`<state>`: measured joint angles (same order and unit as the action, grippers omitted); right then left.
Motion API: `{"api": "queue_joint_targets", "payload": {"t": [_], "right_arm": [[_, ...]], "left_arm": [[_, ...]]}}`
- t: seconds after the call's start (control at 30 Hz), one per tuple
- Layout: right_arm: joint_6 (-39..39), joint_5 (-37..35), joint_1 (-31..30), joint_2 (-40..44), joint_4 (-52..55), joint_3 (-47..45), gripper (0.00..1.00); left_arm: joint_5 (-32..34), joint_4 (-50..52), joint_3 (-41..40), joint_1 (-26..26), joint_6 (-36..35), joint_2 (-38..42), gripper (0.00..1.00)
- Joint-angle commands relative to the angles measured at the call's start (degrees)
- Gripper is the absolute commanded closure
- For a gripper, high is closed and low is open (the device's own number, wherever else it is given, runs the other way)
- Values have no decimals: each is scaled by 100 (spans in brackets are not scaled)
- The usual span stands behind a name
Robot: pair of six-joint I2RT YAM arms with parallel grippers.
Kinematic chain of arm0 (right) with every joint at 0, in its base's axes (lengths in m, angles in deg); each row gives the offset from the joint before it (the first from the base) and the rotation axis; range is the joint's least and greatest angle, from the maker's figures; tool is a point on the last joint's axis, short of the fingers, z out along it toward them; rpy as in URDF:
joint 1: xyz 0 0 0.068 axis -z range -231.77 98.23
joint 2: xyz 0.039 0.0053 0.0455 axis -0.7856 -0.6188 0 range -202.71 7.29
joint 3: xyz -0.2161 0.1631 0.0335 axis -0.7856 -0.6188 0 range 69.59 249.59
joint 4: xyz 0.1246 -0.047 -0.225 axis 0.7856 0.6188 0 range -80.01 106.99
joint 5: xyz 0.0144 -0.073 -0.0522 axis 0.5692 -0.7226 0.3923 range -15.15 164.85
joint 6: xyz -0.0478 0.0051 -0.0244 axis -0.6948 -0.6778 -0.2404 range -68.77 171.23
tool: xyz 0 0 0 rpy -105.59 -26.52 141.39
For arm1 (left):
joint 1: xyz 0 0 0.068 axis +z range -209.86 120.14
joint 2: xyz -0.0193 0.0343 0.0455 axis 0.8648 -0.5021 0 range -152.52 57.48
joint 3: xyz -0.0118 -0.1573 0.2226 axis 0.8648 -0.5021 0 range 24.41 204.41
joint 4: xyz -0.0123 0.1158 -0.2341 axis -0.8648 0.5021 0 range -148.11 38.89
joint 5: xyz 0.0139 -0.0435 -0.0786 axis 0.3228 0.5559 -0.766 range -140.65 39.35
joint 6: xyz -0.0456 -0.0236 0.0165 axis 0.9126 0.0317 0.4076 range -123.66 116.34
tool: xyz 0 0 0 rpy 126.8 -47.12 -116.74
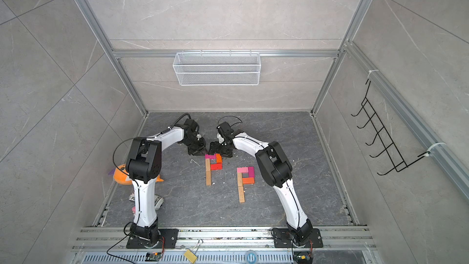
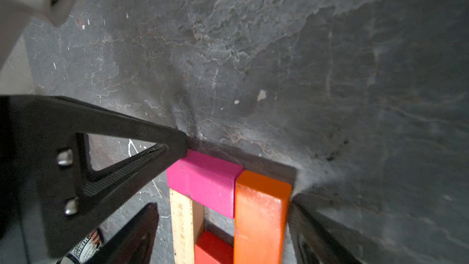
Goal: Assemble the letter p with building blocks
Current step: Adjust the building block at the center of the board.
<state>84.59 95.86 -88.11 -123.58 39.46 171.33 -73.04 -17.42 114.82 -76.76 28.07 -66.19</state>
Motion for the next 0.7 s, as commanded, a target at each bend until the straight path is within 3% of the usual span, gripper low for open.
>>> {"api": "queue_joint_targets", "payload": {"t": [0.0, 0.67], "right_arm": [[-68, -238, 21, -252, 393, -285, 16], [68, -186, 20, 89, 59, -863, 17]], "left_arm": [[210, 323, 23, -33, 62, -182, 76], [12, 421, 333, -68, -61, -375, 75]]}}
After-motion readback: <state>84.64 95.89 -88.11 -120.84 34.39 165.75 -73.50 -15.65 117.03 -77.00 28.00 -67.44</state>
